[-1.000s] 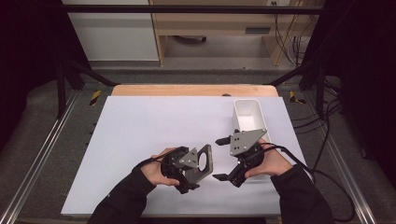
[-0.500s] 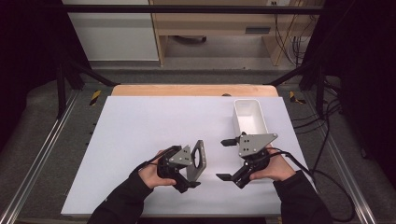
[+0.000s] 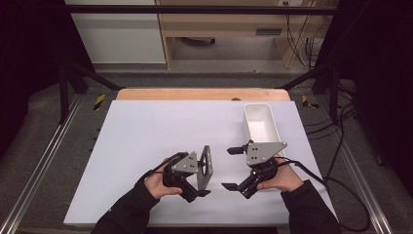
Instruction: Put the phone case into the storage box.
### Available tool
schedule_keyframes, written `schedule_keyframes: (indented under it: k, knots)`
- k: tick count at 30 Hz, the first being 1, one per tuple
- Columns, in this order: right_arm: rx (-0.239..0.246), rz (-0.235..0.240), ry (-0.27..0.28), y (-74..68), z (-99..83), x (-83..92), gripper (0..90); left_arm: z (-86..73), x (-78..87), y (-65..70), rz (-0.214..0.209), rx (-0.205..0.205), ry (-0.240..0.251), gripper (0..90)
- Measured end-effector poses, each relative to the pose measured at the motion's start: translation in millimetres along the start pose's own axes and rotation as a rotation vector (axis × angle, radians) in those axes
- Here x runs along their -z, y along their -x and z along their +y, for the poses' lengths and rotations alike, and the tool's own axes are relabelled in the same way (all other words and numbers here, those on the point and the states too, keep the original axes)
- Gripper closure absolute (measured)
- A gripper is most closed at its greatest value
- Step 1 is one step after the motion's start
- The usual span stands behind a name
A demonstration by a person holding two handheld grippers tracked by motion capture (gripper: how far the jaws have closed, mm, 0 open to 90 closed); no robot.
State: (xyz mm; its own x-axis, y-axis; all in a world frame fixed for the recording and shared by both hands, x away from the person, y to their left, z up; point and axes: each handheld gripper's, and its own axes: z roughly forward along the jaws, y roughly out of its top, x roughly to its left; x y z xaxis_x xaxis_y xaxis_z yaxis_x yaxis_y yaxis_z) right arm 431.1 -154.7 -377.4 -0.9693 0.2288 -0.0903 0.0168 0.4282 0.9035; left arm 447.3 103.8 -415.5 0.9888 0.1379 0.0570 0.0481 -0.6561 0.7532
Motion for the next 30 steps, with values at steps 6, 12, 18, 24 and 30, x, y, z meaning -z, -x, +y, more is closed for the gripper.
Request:
schedule_keyframes:
  k: [6,12,18,24,30]
  knots:
    - [-0.011,0.008,0.02,1.1,1.4,-5.6,2.7,7.8,-1.0,2.7,-0.02,-0.02,0.025,11.5]
    - [0.009,0.025,-0.002,-4.5,-2.1,-10.6,2.5,6.7,-1.5,1.6,-0.043,-0.006,0.039,11.5]
    - [-0.006,0.036,0.02,-5.0,-1.7,-11.1,2.3,6.5,-3.4,-0.1,-0.05,0.002,0.049,11.5]
    - [-0.015,0.036,0.025,-3.9,-1.6,-14.0,2.2,6.1,-3.8,-1.2,-0.052,0.005,0.058,11.5]
    - [-0.032,0.045,0.045,-1.9,0.9,-13.4,2.2,6.3,-4.5,-3.3,-0.06,0.01,0.076,11.5]
